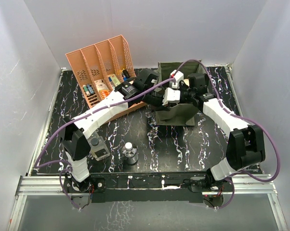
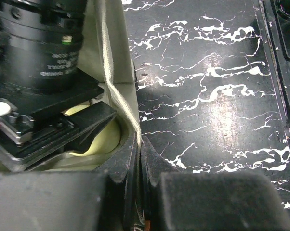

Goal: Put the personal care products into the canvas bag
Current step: Place the care product in the canvas bag.

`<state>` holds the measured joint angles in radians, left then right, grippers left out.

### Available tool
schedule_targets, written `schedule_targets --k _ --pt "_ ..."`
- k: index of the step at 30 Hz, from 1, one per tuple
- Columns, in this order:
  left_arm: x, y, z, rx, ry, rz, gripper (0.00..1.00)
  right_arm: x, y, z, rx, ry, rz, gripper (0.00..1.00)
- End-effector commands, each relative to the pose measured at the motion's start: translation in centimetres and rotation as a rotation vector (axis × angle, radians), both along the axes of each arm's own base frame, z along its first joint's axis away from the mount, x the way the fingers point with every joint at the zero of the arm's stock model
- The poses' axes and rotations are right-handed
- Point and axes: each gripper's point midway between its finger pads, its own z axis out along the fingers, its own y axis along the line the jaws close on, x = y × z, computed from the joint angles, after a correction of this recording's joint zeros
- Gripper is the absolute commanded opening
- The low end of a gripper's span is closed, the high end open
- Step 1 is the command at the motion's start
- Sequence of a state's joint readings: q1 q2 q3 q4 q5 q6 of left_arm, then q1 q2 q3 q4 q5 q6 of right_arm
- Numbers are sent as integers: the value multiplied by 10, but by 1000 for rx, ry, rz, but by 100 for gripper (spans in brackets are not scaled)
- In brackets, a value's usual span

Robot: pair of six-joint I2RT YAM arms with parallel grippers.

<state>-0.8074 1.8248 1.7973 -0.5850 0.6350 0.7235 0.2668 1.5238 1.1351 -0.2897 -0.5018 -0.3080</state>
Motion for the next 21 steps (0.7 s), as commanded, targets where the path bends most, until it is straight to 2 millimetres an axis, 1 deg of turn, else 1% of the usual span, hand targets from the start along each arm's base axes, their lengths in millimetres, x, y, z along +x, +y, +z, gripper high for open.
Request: schedule_targets --k 1,5,11,16,21 --pt "-18 6 21 -50 -27 -58 0 8 14 50 66 -85 43 59" --pt "-18 6 20 -51 -25 -58 0 6 18 65 90 -86 61 67" --pt "-18 7 18 -45 -26 -55 0 -1 14 86 91 -111 56 71" --pt "-19 7 20 -52 -26 -55 0 4 2 112 85 -172 -13 71" --pt "-18 6 23 -62 -26 -53 0 18 -18 136 104 -207 -108 72"
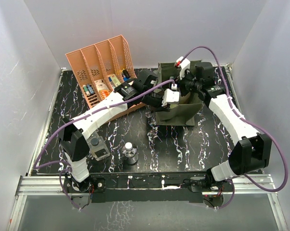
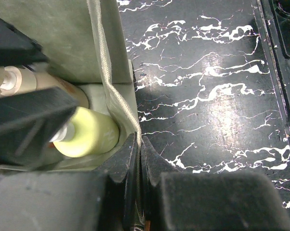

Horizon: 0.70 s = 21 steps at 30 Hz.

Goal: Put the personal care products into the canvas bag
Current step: Place the care product in the canvas bag, then pick up the care product from the center of the board.

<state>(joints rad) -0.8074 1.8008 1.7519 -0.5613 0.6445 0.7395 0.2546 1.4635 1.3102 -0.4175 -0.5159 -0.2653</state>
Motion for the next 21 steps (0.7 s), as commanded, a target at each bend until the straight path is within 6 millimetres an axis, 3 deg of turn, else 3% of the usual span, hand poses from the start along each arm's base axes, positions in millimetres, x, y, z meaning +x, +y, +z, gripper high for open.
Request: schedule_targets --k 1,4,6,8,11,16,21 --pt "-14 2 27 -57 -14 -35 0 16 -21 64 49 -143 -99 72" --pt "-11 0 31 -68 -3 -11 1 20 -29 76 53 -168 -126 72" --pt "-8 -1 38 -80 -2 13 8 22 -35 83 51 -185 -145 72" --pt "-5 -1 44 -92 -1 41 17 23 -39 89 44 -209 -156 72" --pt "0 1 58 -107 -17 93 45 23 -43 99 40 -235 -170 72" --pt "3 22 72 -96 -78 176 80 16 -47 107 36 -266 -181 73" --pt "-12 60 72 -27 -151 203 95 12 -49 109 31 -292 -185 73"
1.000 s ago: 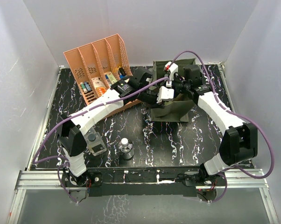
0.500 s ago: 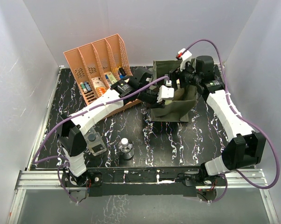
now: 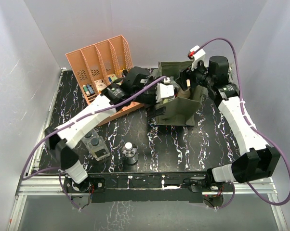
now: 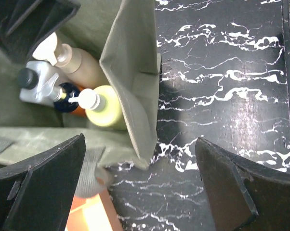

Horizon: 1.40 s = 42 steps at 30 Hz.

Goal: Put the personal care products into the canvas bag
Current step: Pick up the care product from the center of the board.

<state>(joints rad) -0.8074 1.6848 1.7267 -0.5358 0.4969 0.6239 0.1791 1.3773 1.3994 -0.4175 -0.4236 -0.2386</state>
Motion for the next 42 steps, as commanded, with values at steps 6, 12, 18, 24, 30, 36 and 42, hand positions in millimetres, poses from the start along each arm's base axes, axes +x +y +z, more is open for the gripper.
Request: schedule_targets --k 6,12,18,24,30,36,42 --pt "-62 94 11 131 -99 -2 97 0 -7 38 1 -127 -28 73" --pt "-111 144 -29 261 -2 -65 97 -2 -9 26 -9 -110 -33 73" --pt "-138 158 -57 301 95 -115 96 -6 -10 19 -3 -85 -44 73" --pt "-151 158 -79 320 173 -157 92 -12 -12 25 -19 -102 -41 73" --pt "-147 156 -100 356 210 -158 83 -16 -13 26 -31 -102 -36 74" --pt "-146 150 -112 361 225 -179 70 -20 -14 25 -35 -98 -35 74" --pt "-150 153 -123 372 245 -195 58 -23 -17 21 -46 -98 -41 74"
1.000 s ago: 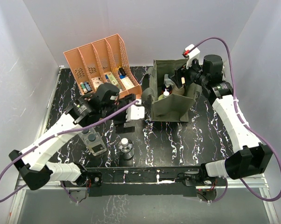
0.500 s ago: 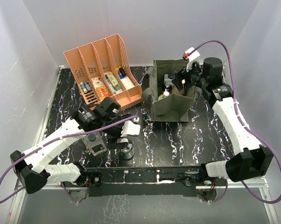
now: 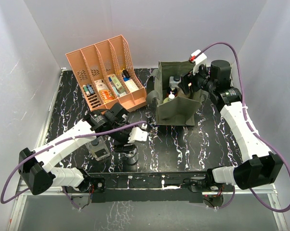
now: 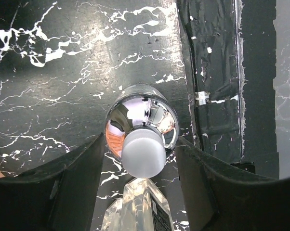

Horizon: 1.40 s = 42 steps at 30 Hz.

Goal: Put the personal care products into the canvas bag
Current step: Pick up the care product from the center of the board, then place the care product in the canvas bag.

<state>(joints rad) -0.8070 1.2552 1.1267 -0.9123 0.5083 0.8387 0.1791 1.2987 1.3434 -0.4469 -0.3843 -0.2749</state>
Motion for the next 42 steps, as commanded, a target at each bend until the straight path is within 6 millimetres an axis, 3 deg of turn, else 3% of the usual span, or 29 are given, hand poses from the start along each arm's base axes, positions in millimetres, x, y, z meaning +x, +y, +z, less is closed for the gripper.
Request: schedule_targets --k 1,11,14,17,18,23,29,36,42 --pt "-9 -1 -3 -24 36 -30 56 -5 -6 21 -5 -80 -16 74" --pt "-7 -7 -4 -39 45 -18 37 -10 -7 18 -6 -75 -15 74" --pt "-4 -11 3 -55 37 -7 26 -13 -6 19 -12 -75 -3 74" --pt "6 -22 19 -90 25 35 7 -20 -2 26 -23 -82 41 75" --pt "10 -26 27 -108 17 50 0 -23 -1 30 -27 -82 55 75" --pt "40 -42 70 -194 -30 159 0 -46 6 38 -54 -8 146 75" --pt "93 -43 146 -364 -92 351 0 -69 7 45 -121 -4 236 75" --pt "148 -48 229 -518 -205 469 0 -68 1 23 -191 98 252 75" --pt "178 -63 287 -628 -303 489 0 -70 -2 1 -237 156 282 74"
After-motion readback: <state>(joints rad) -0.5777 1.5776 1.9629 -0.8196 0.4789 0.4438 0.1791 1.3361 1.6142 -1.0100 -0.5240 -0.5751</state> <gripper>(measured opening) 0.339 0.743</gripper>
